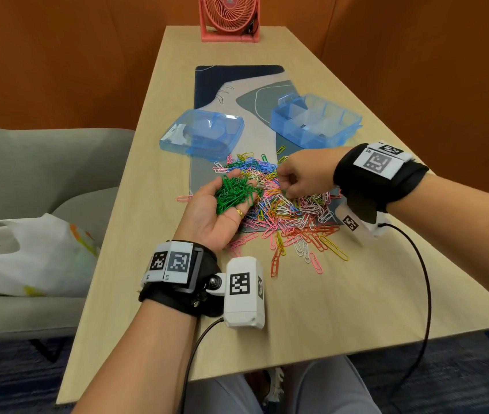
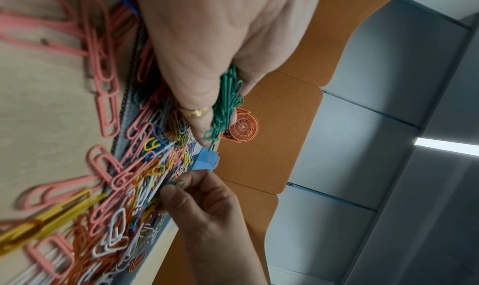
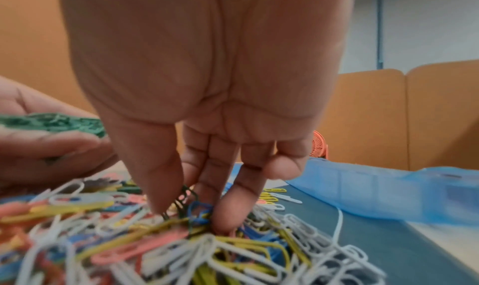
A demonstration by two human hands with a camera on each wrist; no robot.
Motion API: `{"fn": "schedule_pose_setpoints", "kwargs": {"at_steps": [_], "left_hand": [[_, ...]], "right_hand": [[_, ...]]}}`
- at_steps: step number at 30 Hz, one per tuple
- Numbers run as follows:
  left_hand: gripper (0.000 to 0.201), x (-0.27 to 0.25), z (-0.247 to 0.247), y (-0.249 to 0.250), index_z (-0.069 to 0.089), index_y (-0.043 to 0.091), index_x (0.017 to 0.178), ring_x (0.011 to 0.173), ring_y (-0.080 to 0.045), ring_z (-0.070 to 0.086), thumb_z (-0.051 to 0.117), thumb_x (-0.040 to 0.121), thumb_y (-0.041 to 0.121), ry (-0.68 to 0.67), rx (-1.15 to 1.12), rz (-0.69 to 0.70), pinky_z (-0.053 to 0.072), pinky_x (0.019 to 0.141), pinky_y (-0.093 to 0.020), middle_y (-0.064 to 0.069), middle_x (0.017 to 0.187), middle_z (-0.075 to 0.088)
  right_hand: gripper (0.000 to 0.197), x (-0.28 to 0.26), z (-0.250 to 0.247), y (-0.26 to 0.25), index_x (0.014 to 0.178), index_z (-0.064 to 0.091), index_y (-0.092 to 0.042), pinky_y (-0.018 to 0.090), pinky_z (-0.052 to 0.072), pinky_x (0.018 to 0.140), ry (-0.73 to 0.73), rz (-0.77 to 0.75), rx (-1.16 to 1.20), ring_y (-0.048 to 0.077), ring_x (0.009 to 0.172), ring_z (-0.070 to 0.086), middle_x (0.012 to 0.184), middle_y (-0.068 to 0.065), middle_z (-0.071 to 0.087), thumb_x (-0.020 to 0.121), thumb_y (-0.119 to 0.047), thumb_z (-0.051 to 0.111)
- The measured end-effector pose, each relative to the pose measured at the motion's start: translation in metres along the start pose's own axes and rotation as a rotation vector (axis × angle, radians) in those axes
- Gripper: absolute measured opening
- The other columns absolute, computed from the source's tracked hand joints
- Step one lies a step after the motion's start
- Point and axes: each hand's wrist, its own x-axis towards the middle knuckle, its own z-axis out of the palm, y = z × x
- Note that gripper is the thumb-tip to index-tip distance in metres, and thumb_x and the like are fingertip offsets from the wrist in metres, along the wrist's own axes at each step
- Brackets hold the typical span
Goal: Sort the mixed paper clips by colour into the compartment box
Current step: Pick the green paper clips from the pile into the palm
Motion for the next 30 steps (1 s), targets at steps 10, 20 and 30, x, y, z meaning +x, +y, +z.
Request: {"fn": "schedule_pose_setpoints", "kwargs": {"at_steps": [10, 20, 30], "left_hand": [[0.027, 0.001, -0.001, -0.001, 0.058, 0.0, 0.089, 0.083, -0.028, 0.06, 0.035, 0.1, 0.012, 0.001, 0.003, -0.002, 0.05, 0.078, -0.037, -0.019, 0.094, 0.059], [0.028, 0.002, -0.001, -0.002, 0.057, 0.002, 0.089, 0.08, -0.027, 0.061, 0.035, 0.1, 0.013, 0.004, 0.016, -0.015, 0.05, 0.075, -0.036, -0.018, 0.091, 0.06], [0.029, 0.0, 0.0, -0.001, 0.057, -0.002, 0.089, 0.083, -0.028, 0.059, 0.034, 0.099, 0.014, -0.031, -0.077, -0.044, 0.045, 0.088, -0.041, -0.019, 0.085, 0.063]], "right_hand": [[0.014, -0.004, -0.011, 0.004, 0.079, 0.05, -0.016, 0.025, 0.052, 0.074, -0.006, 0.012, 0.421, 0.013, 0.07, 0.071, 0.082, -0.001, 0.075, 0.09, -0.013, 0.059], [0.003, -0.007, -0.026, -0.018, 0.085, 0.065, -0.012, 0.018, 0.045, 0.052, 0.192, -0.057, 0.612, 0.003, 0.05, 0.057, 0.065, 0.0, 0.068, 0.088, -0.012, 0.064], [0.01, -0.006, -0.032, -0.052, 0.095, 0.071, -0.013, 0.01, 0.047, 0.054, 0.259, -0.147, 0.506, 0.002, 0.048, 0.059, 0.067, 0.003, 0.069, 0.086, -0.01, 0.067]]}}
